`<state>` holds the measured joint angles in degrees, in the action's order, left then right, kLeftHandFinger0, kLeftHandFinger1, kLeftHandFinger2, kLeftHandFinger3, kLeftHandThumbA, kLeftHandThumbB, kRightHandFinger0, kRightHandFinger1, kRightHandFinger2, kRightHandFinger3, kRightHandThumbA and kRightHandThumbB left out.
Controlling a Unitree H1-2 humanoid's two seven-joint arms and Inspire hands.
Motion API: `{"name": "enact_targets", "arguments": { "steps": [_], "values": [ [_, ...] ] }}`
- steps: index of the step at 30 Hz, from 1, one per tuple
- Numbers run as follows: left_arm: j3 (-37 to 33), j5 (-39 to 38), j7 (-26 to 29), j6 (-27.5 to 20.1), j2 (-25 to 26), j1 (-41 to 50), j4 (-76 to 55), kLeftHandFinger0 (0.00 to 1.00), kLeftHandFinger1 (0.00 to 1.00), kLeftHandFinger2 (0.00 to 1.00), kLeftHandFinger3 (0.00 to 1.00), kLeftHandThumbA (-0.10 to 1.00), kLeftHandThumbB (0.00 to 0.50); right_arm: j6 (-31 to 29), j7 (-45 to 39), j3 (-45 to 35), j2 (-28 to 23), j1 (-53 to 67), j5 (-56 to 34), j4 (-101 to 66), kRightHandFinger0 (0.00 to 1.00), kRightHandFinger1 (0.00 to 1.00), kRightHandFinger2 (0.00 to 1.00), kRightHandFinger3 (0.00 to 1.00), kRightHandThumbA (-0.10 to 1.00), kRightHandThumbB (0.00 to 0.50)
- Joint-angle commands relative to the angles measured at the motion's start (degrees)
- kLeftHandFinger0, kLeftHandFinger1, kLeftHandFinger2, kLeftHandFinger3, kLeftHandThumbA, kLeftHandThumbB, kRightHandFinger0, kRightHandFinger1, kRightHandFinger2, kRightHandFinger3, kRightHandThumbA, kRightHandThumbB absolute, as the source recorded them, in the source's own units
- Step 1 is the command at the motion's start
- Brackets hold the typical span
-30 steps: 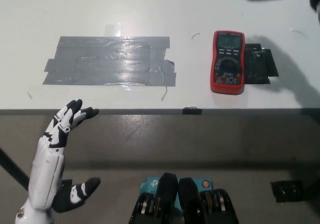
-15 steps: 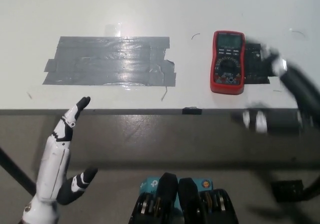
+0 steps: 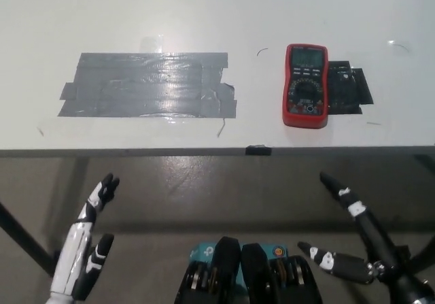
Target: The robot first picks the multimeter with right hand and then unfolds the black stand on the back of it using left hand
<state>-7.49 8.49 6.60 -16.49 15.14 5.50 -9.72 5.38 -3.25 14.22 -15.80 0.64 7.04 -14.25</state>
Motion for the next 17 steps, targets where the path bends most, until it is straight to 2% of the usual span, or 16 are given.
{"name": "enact_targets", "arguments": {
  "steps": [1, 3, 6, 9, 11, 17],
  "values": [
    [1.0, -3.3, -2.9, 1.0, -0.4, 0.4, 0.6, 1.00, 1.00, 1.00, 1.00, 1.00, 0.110, -6.9, 0.5, -1.4, 0.8, -0.6, 1.1, 2.5, 1.00, 1.00, 1.00, 1.00, 0.79, 0.205],
    [1.5, -3.5, -3.1, 0.9, -0.7, 0.5, 1.4, 1.00, 1.00, 1.00, 1.00, 1.00, 0.095, -7.9, 0.0, -1.6, 1.1, -0.8, 0.7, 4.4, 1.00, 1.00, 1.00, 1.00, 0.79, 0.198],
    [2.0, -2.1, -3.0, 0.6, -0.8, 1.0, 2.0, 1.00, 1.00, 1.00, 1.00, 1.00, 0.099, -7.9, -0.6, -1.7, 1.6, -0.5, 0.3, 5.4, 1.00, 1.00, 1.00, 1.00, 0.78, 0.196],
    [2.3, -2.8, -3.9, 0.6, -1.0, 1.6, 2.2, 1.00, 1.00, 1.00, 1.00, 1.00, 0.070, -7.7, -1.0, -1.8, 1.6, 0.0, 0.4, 5.4, 1.00, 1.00, 1.00, 1.00, 0.78, 0.188],
    [2.4, -2.9, -4.4, 1.0, -1.0, 1.3, 2.5, 1.00, 1.00, 1.00, 1.00, 1.00, 0.084, -7.7, -1.1, -2.1, 1.6, -0.1, 0.3, 5.4, 1.00, 1.00, 1.00, 1.00, 0.75, 0.177],
    [2.6, -2.9, -5.2, 0.7, -1.0, 1.5, 2.8, 1.00, 1.00, 1.00, 1.00, 1.00, 0.065, -7.2, -1.4, -2.4, 1.6, 0.2, 0.7, 5.0, 1.00, 1.00, 1.00, 1.00, 0.77, 0.177]
  ]
}}
